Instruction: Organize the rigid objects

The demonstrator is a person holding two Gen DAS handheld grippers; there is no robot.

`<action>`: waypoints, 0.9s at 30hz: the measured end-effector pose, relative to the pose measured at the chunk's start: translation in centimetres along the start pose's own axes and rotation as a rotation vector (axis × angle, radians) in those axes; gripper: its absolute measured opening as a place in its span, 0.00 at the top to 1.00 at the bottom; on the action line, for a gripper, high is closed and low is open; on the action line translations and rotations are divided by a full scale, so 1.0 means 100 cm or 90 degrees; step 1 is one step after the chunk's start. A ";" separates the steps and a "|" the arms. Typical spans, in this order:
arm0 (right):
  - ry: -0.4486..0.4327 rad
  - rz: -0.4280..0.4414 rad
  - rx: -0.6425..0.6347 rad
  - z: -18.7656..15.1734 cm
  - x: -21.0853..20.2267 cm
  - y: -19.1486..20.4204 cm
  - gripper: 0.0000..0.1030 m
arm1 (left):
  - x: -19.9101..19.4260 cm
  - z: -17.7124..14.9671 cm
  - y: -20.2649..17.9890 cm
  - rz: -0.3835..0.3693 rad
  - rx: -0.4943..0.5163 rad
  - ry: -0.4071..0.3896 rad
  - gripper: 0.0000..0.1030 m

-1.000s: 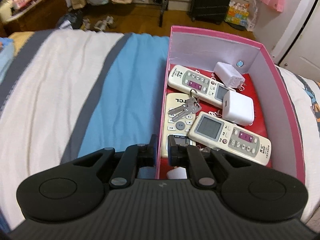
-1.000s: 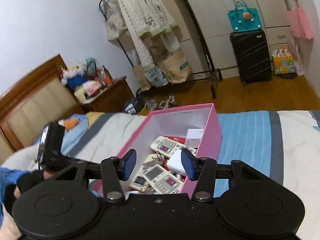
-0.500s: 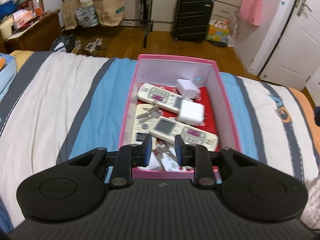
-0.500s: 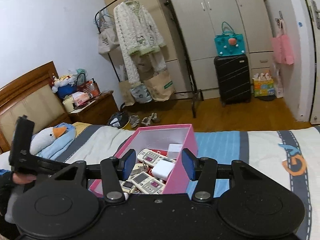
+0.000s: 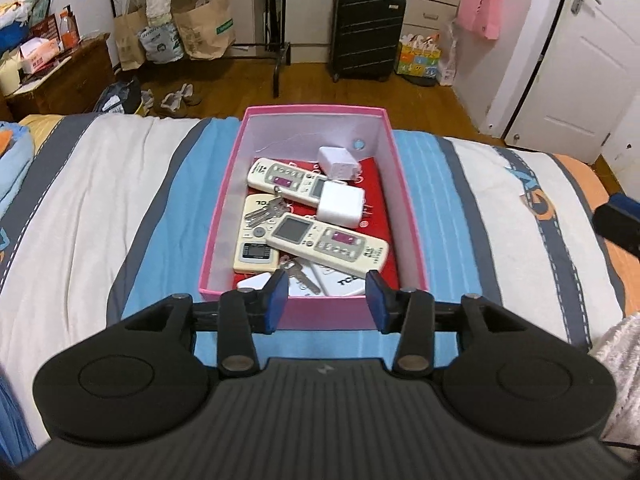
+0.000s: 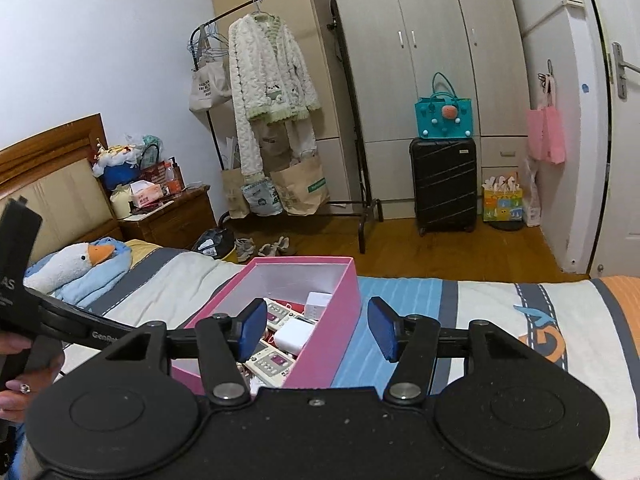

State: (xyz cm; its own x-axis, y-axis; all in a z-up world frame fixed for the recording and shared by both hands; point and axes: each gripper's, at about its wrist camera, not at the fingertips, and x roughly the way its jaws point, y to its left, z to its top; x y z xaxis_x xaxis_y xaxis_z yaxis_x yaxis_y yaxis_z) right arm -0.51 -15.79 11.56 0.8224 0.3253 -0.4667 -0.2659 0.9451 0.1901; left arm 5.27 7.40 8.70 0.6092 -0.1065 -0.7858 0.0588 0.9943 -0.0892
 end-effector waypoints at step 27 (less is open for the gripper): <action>0.030 -0.157 -0.030 -0.031 -0.009 -0.006 0.00 | -0.001 -0.046 -0.045 0.041 0.021 -0.021 0.24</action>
State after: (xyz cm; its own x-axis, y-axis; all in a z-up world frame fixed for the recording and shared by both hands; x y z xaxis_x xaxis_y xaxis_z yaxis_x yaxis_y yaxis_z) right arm -2.61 -16.52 9.20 0.8409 0.0841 -0.5346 -0.0833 0.9962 0.0257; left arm 1.34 2.88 6.40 0.6381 -0.0433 -0.7688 0.0453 0.9988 -0.0186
